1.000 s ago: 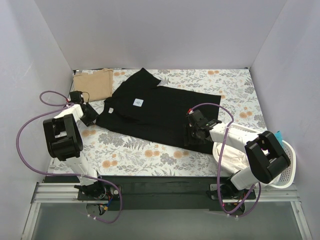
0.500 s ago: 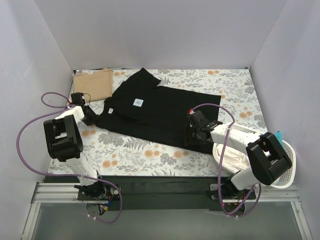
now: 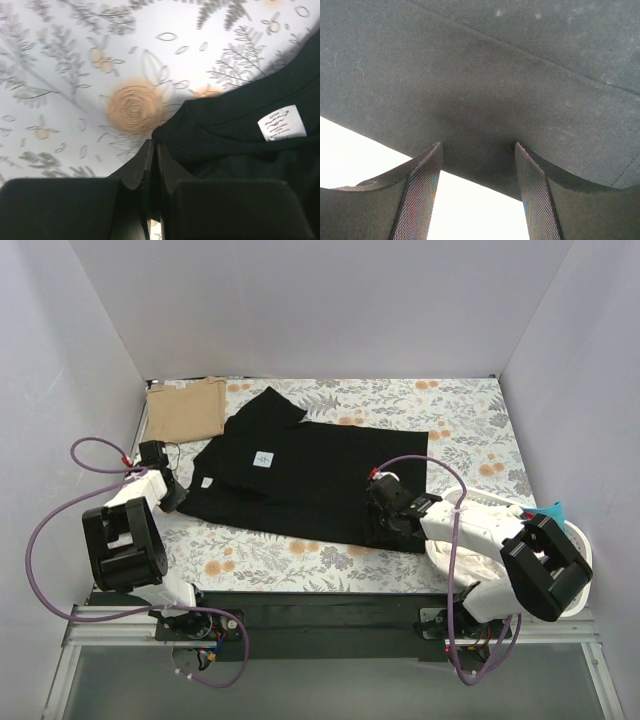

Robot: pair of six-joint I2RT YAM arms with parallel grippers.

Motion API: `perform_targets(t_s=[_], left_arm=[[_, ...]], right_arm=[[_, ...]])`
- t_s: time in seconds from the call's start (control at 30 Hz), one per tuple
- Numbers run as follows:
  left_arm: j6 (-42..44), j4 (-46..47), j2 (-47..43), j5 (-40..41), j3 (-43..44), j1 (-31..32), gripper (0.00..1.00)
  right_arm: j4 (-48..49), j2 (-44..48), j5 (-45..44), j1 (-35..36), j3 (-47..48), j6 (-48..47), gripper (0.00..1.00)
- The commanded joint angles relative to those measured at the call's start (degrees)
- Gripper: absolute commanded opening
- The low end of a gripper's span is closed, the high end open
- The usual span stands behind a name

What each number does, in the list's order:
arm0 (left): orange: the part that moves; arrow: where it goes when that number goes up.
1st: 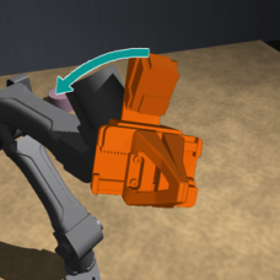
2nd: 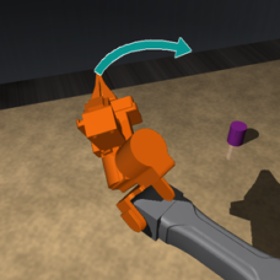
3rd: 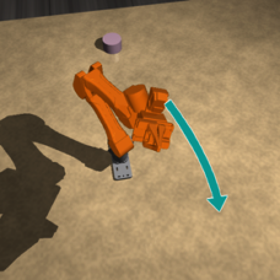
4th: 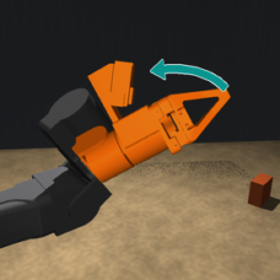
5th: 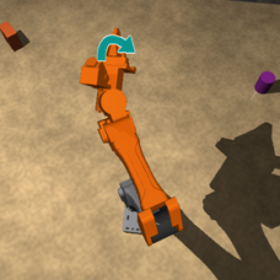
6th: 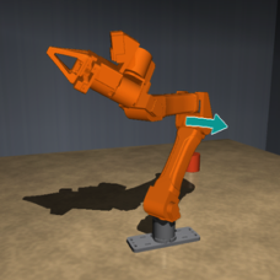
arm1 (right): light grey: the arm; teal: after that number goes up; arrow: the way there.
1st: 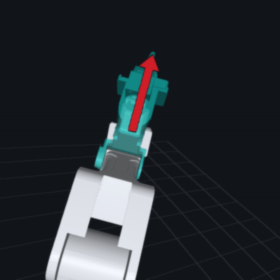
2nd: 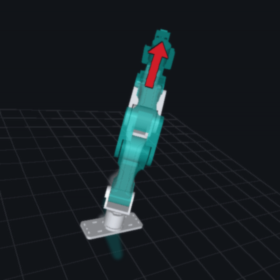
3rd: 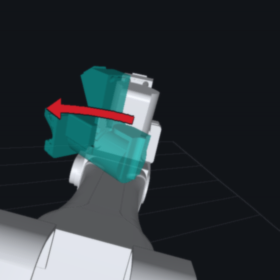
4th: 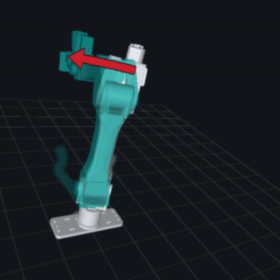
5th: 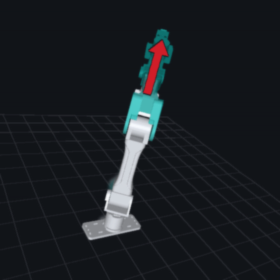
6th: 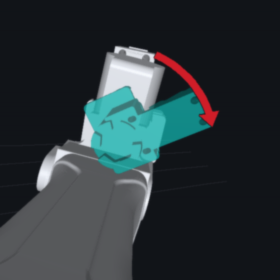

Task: Fold and stack the t-shirts
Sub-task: Fold the tshirt

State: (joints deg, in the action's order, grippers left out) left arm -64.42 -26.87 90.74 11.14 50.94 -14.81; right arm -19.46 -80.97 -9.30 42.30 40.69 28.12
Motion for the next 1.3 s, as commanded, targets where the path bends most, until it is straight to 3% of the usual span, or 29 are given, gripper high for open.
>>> perform_targets(t_s=[0.0, 0.2, 0.23, 0.3, 0.37, 0.5, 0.6, 0.73, 0.93, 1.27], left_arm=[[-0.44, -0.46, -5.39, 9.51, -1.37, -2.68, 0.00], [-2.46, -1.78, -9.52, 15.48, -1.81, -4.62, 0.01], [-2.20, -1.69, -11.09, 15.58, -1.98, -4.62, 0.15], [-2.20, -1.52, -12.51, 16.02, -2.24, -4.62, 0.54], [-1.94, -1.43, -13.92, 15.67, -2.69, -4.62, 0.87], [-1.41, -2.22, -15.68, 12.69, -1.81, -4.18, 0.88], [-0.18, -1.17, -19.19, 10.66, -2.33, 1.69, 0.86], [-0.09, -0.82, -20.25, -2.92, -2.16, 7.58, 0.79], [-7.36, -2.30, -19.29, -5.77, -1.63, 19.45, 0.78], [-12.13, -3.71, -18.14, -6.75, -5.76, 24.56, 0.79]], right_arm=[[-9.98, 0.45, 2.00, 2.77, -4.91, 4.74, 0.67], [-11.04, 5.28, 3.15, 6.38, -6.93, 8.26, 0.67], [-11.12, 5.73, 3.58, 6.65, -7.11, 8.70, 0.67], [-11.65, 7.13, 3.59, 6.83, -7.03, 8.88, 0.67], [-12.44, 8.02, 3.06, 6.91, -6.67, 8.97, 0.67], [-14.63, 11.00, 2.62, 6.91, -4.74, 8.71, 0.67], [-14.90, 12.76, 2.44, 6.83, -4.04, 8.88, 0.68], [-14.99, 13.73, 2.44, 6.83, -1.41, 9.15, 0.68], [-15.08, 13.30, 1.48, 6.83, 2.73, 8.01, 0.68], [-15.43, 13.56, 1.39, 6.91, 4.40, 7.65, 0.69]])
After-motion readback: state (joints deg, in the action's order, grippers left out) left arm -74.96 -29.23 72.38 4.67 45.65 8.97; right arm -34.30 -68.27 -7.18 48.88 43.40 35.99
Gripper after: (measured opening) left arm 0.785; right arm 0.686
